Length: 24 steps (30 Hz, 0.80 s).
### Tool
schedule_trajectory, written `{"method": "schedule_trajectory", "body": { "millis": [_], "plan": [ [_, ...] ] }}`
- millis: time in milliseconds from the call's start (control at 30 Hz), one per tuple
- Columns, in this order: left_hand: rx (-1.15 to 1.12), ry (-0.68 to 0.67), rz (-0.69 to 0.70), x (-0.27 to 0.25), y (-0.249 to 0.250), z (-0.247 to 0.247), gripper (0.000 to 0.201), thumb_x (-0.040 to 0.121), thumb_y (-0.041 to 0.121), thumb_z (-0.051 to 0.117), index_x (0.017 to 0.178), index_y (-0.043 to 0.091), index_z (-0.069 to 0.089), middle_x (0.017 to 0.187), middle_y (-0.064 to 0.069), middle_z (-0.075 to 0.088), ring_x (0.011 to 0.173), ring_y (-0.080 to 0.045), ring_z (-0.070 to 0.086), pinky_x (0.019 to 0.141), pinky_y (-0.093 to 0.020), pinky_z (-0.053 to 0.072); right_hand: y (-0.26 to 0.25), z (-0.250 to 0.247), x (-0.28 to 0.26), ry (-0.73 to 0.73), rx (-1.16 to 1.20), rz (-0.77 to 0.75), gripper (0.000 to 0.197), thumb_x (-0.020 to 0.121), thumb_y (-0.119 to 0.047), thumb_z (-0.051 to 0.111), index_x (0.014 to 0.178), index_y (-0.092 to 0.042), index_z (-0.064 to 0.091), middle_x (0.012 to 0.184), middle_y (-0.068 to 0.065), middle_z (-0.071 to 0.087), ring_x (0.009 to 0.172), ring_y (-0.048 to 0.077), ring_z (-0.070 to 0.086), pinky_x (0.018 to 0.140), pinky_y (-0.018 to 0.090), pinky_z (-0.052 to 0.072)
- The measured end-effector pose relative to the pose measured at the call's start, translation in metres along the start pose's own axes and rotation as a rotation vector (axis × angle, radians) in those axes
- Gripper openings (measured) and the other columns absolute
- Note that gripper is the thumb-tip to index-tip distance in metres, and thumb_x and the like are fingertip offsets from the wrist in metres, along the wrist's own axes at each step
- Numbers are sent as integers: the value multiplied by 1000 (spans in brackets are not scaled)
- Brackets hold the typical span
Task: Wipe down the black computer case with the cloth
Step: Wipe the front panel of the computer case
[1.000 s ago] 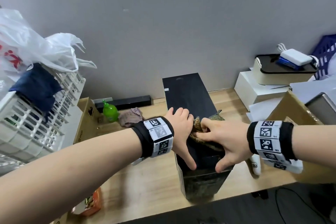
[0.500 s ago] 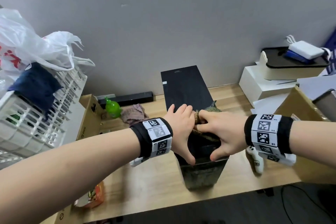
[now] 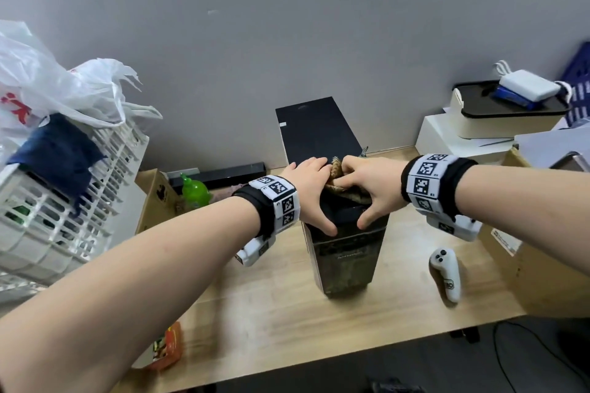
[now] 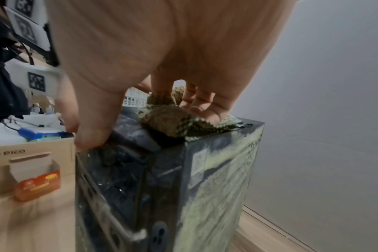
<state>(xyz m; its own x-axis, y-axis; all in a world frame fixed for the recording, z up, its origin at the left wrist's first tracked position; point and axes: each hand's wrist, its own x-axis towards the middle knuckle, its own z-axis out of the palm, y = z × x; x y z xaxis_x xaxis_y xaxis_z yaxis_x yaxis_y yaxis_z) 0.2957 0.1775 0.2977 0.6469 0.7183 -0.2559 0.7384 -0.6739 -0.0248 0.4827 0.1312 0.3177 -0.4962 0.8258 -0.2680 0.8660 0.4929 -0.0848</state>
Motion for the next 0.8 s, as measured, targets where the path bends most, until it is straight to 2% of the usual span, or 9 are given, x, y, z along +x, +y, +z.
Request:
{"method": "schedule_trajectory", "body": {
  "millis": [100, 167, 200, 267, 333, 433, 533, 667, 800],
  "plan": [
    [-100, -89, 12, -6, -12, -9, 129, 49, 78, 63, 156, 18, 21, 165, -1, 13, 151, -17, 13, 123, -42, 17, -7, 11, -4, 45, 91, -17, 55, 76, -61, 60, 124, -37, 52, 104, -8, 34, 94, 16, 49, 88, 32, 47],
    [-263, -131, 2, -7, -22, -18, 102, 65, 56, 54, 153, 11, 30, 164, -6, 18, 150, -18, 17, 122, -30, 17, -16, 16, -7, 99, 114, -69, 34, 88, -45, 53, 120, -35, 56, 104, -5, 39, 92, 18, 51, 88, 35, 47],
    [-314, -136, -15, -7, -26, -20, 88, 71, 43, 50, 152, 9, 34, 163, -7, 21, 150, -18, 19, 121, -27, 17, -22, 19, -8, 129, 97, -103, 30, 90, -40, 52, 118, -33, 57, 105, -2, 41, 91, 20, 52, 86, 36, 48],
    [-331, -106, -52, -7, -30, -17, 67, 84, 20, 48, 150, 10, 39, 162, -6, 24, 149, -17, 22, 121, -25, 16, -38, 30, -7, 188, 65, -171, 29, 92, -34, 50, 119, -28, 59, 106, 2, 44, 87, 23, 53, 81, 35, 48],
    [-312, -62, -40, -6, -31, -10, 62, 88, 4, 46, 149, 12, 41, 161, -4, 27, 148, -19, 25, 121, -27, 18, -54, 42, -2, 241, 36, -233, 30, 93, -31, 47, 120, -25, 58, 102, 3, 44, 81, 25, 52, 71, 37, 49],
    [-263, -44, -18, -2, -33, -7, 61, 88, 5, 50, 148, 14, 42, 160, -2, 29, 146, -21, 29, 120, -33, 23, -54, 52, -3, 287, -38, -282, 32, 86, -20, 53, 117, -25, 59, 96, 2, 42, 76, 24, 50, 57, 38, 49],
    [-230, -49, -15, -1, -35, -6, 61, 89, 13, 54, 148, 17, 41, 160, 0, 27, 145, -21, 30, 119, -37, 27, -28, 51, -22, 280, -33, -291, 34, 88, -18, 53, 119, -29, 58, 98, 2, 48, 81, 21, 53, 59, 33, 50],
    [-213, -60, -21, -2, -31, -4, 59, 90, 13, 53, 148, 17, 40, 161, 1, 25, 144, -21, 30, 118, -34, 28, 0, 51, -44, 302, -29, -312, 32, 89, -17, 51, 117, -31, 60, 96, 1, 50, 81, 20, 55, 60, 29, 48],
    [-161, -42, -30, 2, -27, -5, 58, 87, 23, 57, 143, 16, 44, 155, -1, 33, 137, -26, 39, 111, -41, 37, -27, 60, -20, 366, -57, -351, 33, 85, -14, 57, 115, -27, 63, 94, 2, 49, 81, 20, 52, 59, 31, 48]
  ]
}}
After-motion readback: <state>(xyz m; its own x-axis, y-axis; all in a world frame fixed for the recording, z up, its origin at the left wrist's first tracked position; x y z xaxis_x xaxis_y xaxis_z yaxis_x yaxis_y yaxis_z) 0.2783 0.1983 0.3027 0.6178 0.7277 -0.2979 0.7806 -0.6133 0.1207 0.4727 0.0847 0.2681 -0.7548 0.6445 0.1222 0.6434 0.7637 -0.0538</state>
